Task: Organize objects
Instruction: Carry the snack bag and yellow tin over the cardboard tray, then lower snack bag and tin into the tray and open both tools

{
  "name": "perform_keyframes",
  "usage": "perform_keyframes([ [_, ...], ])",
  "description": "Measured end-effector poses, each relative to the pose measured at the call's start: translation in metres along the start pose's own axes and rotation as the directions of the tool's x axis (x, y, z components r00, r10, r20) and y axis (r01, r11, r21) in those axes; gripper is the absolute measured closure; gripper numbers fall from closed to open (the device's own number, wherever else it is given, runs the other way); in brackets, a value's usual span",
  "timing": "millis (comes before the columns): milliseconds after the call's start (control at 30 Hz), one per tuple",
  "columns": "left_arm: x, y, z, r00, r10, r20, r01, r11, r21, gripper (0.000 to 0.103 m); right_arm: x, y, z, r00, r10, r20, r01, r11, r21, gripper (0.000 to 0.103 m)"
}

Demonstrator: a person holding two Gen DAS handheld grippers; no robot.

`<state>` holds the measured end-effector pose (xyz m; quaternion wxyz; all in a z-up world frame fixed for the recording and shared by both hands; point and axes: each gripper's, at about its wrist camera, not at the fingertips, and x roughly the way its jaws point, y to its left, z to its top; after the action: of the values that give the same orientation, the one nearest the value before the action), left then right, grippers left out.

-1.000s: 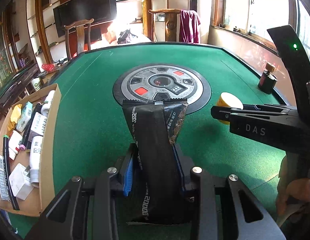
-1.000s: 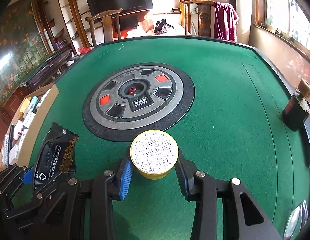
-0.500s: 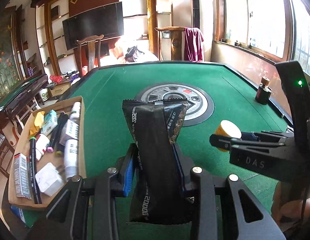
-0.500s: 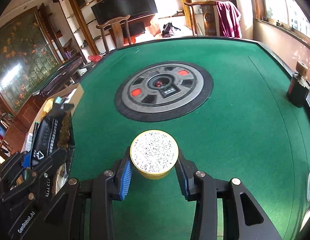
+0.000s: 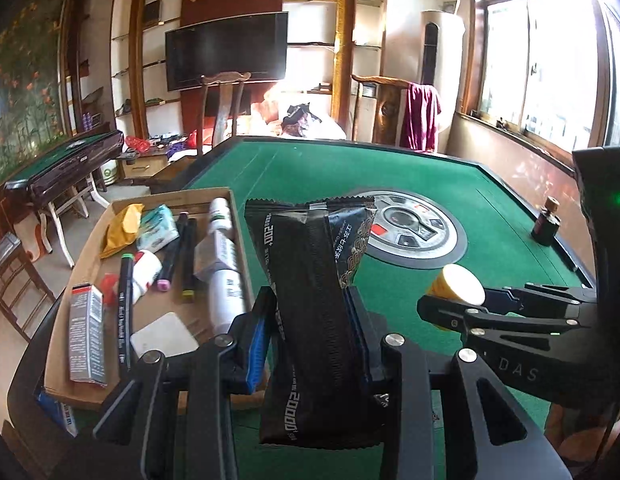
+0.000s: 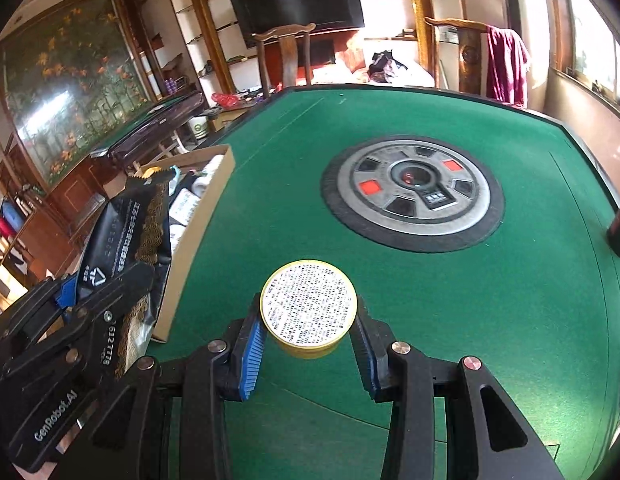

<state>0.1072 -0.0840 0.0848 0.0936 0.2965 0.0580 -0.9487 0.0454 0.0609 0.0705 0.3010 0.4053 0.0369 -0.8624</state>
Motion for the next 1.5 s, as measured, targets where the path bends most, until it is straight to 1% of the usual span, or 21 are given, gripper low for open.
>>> perform_keyframes([
  [200, -0.007, 0.035, 0.001, 1.000, 0.025, 0.015, -0.024, 0.998, -0.063, 0.069, 0.005, 0.030, 0.009, 1.000, 0.016, -0.004, -0.017, 0.999, -0.049, 0.060],
  [367, -0.011, 0.067, -0.002, 0.998, 0.054, 0.012, -0.052, 0.992, -0.117, 0.069, 0.011, 0.056, 0.017, 0.999, 0.037, -0.006, -0.037, 0.996, -0.087, 0.060],
  [567, -0.014, 0.109, -0.006, 0.996, 0.093, 0.008, -0.089, 0.977, -0.195, 0.069, 0.023, 0.082, 0.028, 0.998, 0.061, -0.018, -0.063, 0.990, -0.126, 0.060],
  [800, -0.014, 0.150, -0.014, 0.991, 0.128, -0.022, -0.130, 0.956, -0.264, 0.069, 0.036, 0.109, 0.039, 0.994, 0.103, -0.045, -0.109, 0.981, -0.159, 0.060],
  [1033, -0.002, 0.163, -0.021, 0.989, 0.133, -0.059, -0.145, 0.946, -0.289, 0.069, 0.066, 0.140, 0.048, 0.986, 0.136, -0.097, -0.153, 0.968, -0.200, 0.059],
  [1200, 0.003, 0.160, -0.025, 0.989, 0.125, -0.076, -0.141, 0.952, -0.273, 0.069, 0.094, 0.154, 0.060, 0.979, 0.154, -0.137, -0.179, 0.965, -0.193, 0.059],
  [1300, 0.008, 0.161, -0.027, 0.988, 0.129, -0.089, -0.148, 0.952, -0.269, 0.069, 0.108, 0.163, 0.063, 0.974, 0.154, -0.165, -0.185, 0.963, -0.196, 0.059],
  [1500, 0.006, 0.160, -0.030, 0.985, 0.150, -0.085, -0.167, 0.954, -0.247, 0.068, 0.126, 0.176, 0.061, 0.972, 0.139, -0.192, -0.182, 0.957, -0.227, 0.059],
])
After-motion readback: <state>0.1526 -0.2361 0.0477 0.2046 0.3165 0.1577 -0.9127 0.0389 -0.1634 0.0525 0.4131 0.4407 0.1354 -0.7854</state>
